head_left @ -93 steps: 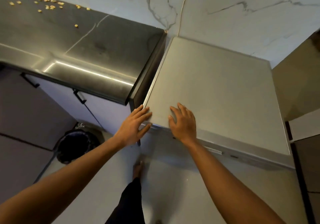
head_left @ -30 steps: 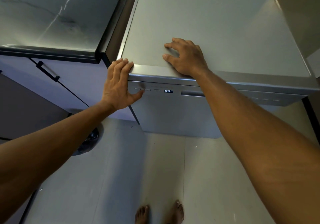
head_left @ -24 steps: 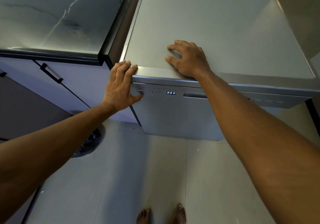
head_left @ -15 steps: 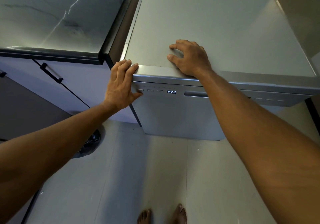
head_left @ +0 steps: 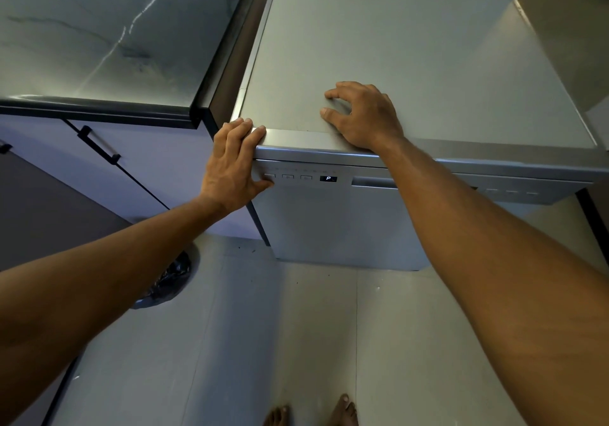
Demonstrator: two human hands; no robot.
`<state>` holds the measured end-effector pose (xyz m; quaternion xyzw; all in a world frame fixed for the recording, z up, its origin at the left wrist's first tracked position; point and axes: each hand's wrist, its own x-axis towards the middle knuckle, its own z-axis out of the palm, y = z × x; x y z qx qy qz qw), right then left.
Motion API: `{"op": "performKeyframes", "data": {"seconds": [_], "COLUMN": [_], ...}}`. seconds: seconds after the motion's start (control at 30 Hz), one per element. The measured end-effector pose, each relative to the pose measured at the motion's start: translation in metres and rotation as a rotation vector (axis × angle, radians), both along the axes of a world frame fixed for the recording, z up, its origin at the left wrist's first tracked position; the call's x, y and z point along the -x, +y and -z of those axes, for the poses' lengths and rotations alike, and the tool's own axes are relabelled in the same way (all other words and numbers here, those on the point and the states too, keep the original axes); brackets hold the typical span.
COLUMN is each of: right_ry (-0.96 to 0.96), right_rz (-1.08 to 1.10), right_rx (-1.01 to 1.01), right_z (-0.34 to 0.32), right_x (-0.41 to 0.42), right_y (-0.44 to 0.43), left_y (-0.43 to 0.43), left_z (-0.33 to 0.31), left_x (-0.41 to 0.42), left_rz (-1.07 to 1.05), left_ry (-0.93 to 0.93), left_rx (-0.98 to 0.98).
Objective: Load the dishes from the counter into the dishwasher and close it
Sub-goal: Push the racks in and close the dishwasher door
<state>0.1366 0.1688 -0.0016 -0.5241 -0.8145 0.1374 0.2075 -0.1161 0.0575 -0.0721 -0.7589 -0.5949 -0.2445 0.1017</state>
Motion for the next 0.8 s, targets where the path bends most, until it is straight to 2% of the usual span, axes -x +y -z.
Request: {"op": "performKeyframes", "data": {"seconds": [0.8], "right_ry": [0.025], "right_rz": [0.033], "right_rx": [-0.005], "right_z": [-0.0036], "right_x": [-0.0003], "right_y": [-0.0067], "left_y": [-0.0020], "left_z": [-0.0040], "left_x": [-0.0010], "left_rz": [-0.017], "left_ry": [0.023], "left_rx": [0.017]}}
